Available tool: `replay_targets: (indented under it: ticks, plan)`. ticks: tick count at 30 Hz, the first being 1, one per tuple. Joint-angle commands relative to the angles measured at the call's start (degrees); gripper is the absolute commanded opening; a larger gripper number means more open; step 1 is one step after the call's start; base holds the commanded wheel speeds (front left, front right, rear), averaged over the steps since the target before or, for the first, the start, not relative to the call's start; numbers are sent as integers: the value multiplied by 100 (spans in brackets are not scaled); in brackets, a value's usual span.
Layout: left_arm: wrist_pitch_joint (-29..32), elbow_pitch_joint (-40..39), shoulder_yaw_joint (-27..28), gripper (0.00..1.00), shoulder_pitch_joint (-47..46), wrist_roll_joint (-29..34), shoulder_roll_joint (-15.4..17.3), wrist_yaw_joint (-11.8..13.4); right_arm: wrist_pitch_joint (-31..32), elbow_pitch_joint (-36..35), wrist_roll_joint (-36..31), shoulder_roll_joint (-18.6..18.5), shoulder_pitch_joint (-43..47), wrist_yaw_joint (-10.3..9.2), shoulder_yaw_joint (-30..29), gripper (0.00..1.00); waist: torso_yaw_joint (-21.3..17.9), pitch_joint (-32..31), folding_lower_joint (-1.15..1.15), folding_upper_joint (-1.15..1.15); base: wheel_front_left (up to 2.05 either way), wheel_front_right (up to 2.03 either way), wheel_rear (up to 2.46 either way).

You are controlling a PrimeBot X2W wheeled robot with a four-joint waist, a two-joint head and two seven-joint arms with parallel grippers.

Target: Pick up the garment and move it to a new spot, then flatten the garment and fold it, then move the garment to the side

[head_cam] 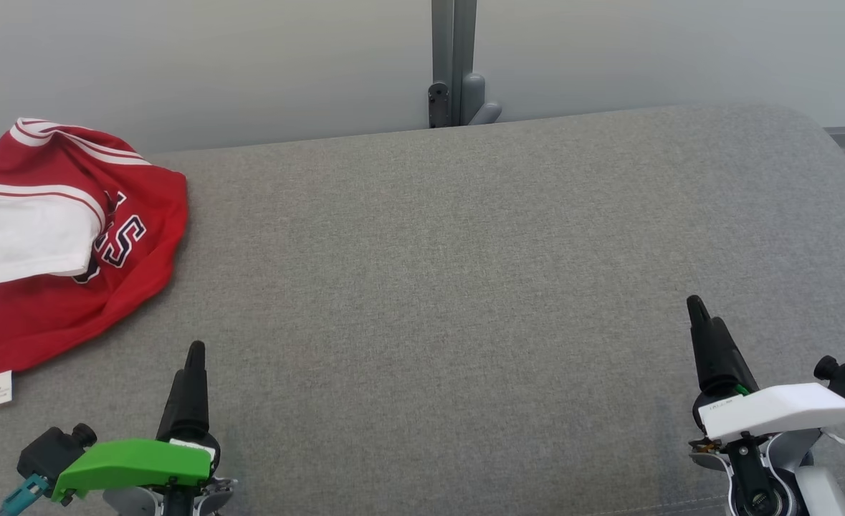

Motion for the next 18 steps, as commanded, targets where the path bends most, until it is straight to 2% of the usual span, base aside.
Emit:
replay_targets:
  ticks: [1,13,18]
  plan:
    - [-47,-74,-19,100,-34,157,74,4,-49,-121,-182,-40,-48,2,15,100,1,0,0,12,0,0,0]
    - [-285,72,-82,100,51,1417,106,-11,-297,-17,-1536,-79,13,2,84,100,44,7,0,16,0,0,0]
    - [-361,109,-88,100,73,1763,98,-32,-371,16,-1901,-81,27,2,88,100,55,14,0,18,0,0,0]
